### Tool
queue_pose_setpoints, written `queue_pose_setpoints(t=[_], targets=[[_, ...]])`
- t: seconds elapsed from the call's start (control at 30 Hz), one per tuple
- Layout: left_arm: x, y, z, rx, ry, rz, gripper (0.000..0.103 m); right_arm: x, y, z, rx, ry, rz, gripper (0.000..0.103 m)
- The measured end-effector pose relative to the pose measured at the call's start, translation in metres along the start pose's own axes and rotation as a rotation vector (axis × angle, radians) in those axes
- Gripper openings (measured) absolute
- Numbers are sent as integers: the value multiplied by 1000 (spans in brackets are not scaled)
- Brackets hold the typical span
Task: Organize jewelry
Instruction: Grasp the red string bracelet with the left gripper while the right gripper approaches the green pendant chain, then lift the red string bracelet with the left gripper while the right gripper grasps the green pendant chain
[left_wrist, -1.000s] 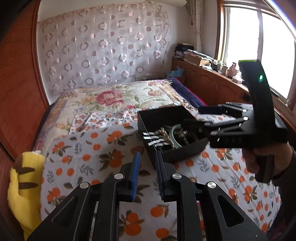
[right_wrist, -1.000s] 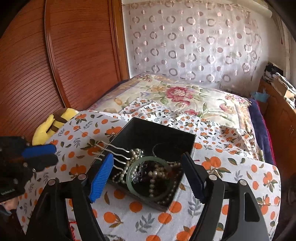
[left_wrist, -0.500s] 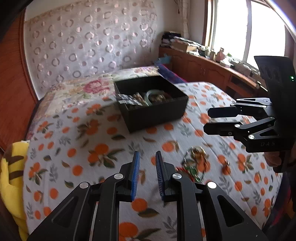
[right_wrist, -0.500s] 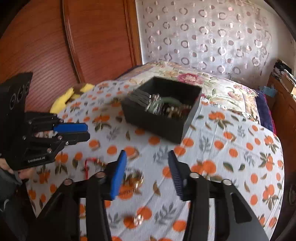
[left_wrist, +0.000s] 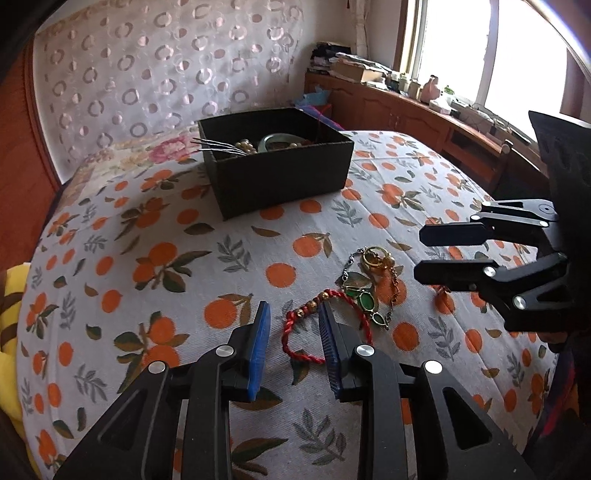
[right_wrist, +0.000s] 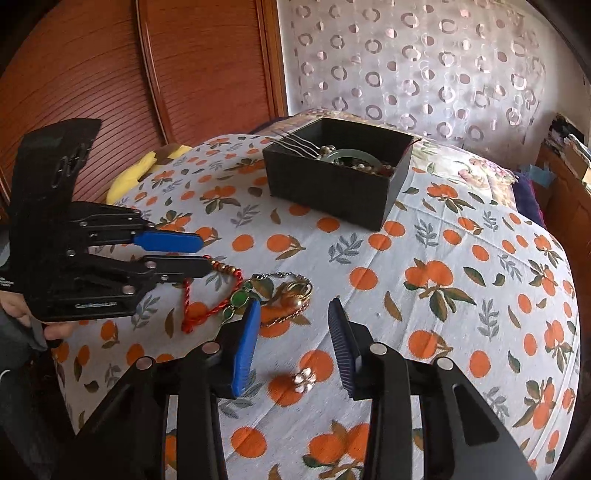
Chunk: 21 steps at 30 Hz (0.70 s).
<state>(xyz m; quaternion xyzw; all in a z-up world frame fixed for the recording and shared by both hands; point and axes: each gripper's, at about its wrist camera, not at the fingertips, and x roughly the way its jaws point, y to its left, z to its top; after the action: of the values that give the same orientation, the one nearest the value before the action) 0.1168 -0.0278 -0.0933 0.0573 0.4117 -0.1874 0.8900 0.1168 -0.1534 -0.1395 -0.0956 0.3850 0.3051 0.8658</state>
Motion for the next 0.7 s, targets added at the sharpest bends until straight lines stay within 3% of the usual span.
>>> queue_pose_setpoints(t=[0.47, 0.6, 0.7], targets=[[15, -7, 8, 28, 22, -21, 24, -2, 11, -7, 1, -1, 18, 41], [14, -8, 7, 56, 22, 1, 6, 0, 16, -8, -11, 5, 23, 41], [10, -4, 4, 32, 30, -22, 6, 1, 20, -9, -16, 9, 28, 41]])
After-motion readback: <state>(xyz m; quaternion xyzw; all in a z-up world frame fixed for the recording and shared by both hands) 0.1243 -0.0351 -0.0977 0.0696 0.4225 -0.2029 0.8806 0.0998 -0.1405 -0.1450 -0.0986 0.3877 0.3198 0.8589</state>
